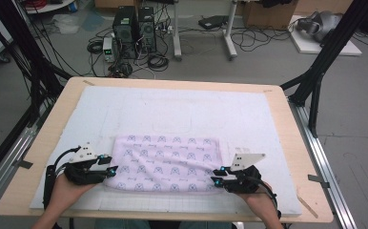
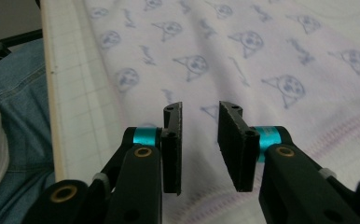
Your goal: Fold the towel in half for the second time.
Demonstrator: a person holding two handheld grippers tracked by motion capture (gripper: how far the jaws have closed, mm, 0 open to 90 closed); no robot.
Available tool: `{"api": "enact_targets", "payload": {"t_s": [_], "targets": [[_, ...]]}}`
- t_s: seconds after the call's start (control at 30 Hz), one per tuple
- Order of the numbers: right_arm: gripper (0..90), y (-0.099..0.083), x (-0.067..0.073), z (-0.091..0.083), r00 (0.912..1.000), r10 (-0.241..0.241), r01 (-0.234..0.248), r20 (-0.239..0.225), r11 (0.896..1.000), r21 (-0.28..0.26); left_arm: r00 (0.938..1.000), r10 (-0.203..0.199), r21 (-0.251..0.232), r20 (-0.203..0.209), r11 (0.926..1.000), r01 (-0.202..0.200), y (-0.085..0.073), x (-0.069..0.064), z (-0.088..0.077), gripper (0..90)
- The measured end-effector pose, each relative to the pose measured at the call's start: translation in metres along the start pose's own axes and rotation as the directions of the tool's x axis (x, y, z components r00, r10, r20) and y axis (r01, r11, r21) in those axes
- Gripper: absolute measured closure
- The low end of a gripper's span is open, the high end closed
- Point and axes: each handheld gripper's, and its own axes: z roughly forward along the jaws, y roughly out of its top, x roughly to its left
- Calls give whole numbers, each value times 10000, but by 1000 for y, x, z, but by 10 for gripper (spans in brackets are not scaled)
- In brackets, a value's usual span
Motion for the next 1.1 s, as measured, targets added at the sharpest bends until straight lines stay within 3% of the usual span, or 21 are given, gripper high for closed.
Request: {"api": "enact_targets", "payload": {"t_s": [0.1, 0.17, 0.27, 0.3, 0.4, 0.5, 0.57, 0.67, 0.87, 1.0, 1.1], "targets": [[683, 4, 9, 2, 9984, -555, 554, -74, 9983, -198, 9992, 248, 33, 299, 9997, -249, -1, -12, 1, 537], [667, 4, 11, 6, 9974, -646, 644, -328, 9979, -78, 9981, 386, 124, 490, 9992, -393, -3, -19, 3, 539], [659, -3, 6, 17, 9973, -402, 436, -622, 9976, 534, 9943, 801, 729, 710, 9937, -853, -12, -25, 12, 619], [693, -6, 4, 21, 9972, -318, 365, -671, 9969, 700, 9931, 915, 717, 730, 9927, -968, -14, -26, 13, 676], [843, -8, 6, 24, 9960, -282, 330, -850, 9979, 558, 9941, 776, 354, 763, 9961, -805, -17, -23, 10, 864], [857, -5, 7, 21, 9939, -164, 221, -1092, 9985, 506, 9935, 957, 418, 612, 9943, -984, -15, -22, 5, 879], [852, -3, 11, 17, 9926, -236, 294, -1194, 9985, 471, 9941, 835, 365, 690, 9956, -862, -15, -20, 1, 879], [808, -8, 13, 17, 9931, -180, 291, -1156, 9950, 954, 9935, 794, 580, 820, 9948, -843, -19, -22, 1, 858], [695, -11, 11, 11, 9908, 225, -147, -1337, 9981, 592, 9970, 311, 433, 712, 9985, -342, -21, -13, -3, 669], [644, 0, 1, 2, 9968, 207, -188, -769, 9995, 260, 9991, 134, 255, 409, 9996, -145, -11, -4, -4, 568], [591, 13, -18, 3, 9997, 198, -195, -138, 9996, 201, 9998, -97, -35, 155, 9999, 98, 1, 9, 2, 535]]}}
